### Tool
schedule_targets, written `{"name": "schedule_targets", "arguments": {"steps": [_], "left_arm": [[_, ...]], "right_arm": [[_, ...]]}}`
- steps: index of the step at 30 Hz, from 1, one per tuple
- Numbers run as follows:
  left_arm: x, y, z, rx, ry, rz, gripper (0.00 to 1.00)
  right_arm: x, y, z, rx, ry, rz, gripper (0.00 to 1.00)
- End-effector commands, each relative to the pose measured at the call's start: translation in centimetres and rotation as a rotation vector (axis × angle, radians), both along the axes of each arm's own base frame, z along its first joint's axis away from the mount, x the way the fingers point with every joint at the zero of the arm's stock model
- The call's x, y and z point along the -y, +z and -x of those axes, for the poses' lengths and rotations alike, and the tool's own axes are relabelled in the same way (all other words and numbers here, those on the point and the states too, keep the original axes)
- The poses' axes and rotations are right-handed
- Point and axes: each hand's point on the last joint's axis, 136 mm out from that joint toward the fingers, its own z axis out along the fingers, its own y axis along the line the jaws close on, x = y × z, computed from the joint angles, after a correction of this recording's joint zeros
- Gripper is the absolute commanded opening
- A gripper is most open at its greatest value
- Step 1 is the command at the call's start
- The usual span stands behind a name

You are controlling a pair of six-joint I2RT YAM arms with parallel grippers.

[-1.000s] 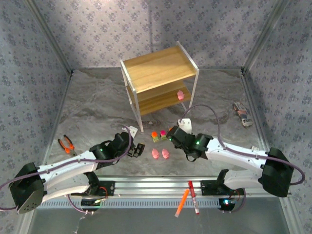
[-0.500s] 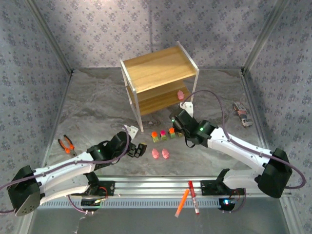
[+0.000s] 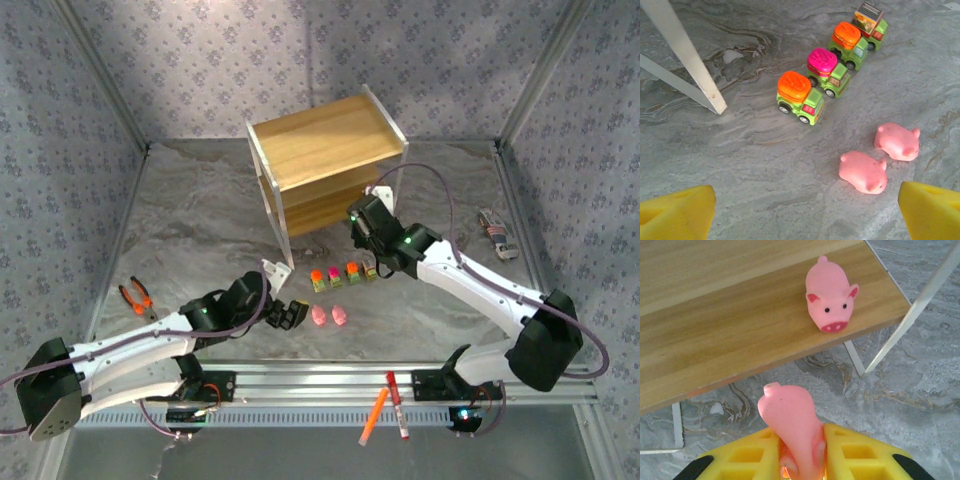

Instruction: Place and organize the plastic toys onto the shelf

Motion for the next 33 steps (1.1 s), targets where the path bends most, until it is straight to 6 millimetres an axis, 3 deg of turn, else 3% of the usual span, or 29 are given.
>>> {"name": "schedule_targets", "arguments": {"steps": [1, 6, 15, 33], "left_arm": [[-0.1, 0.2, 0.9, -0.009, -0.02, 0.003, 0.94], [-0.8, 0.3, 1.8, -0.01, -0.026, 0.016, 0.94], [0.5, 0.2, 2.1, -0.025, -0.074, 0.038, 0.94], [1.0, -0.3, 1.8, -0.02, -0.076, -0.009, 0.94]], "right_arm": [[-0.4, 1.1, -1.1, 0.024, 0.008, -0.013, 0.25], [-0.4, 1.5, -2.0, 0.043, -0.002, -0.016, 0.25], [-0.9, 3.2, -3.6, 0.088, -0.013, -0.032, 0.25], [-1.6, 2.5, -5.7, 0.084, -0.015, -0.048, 0.26]]}}
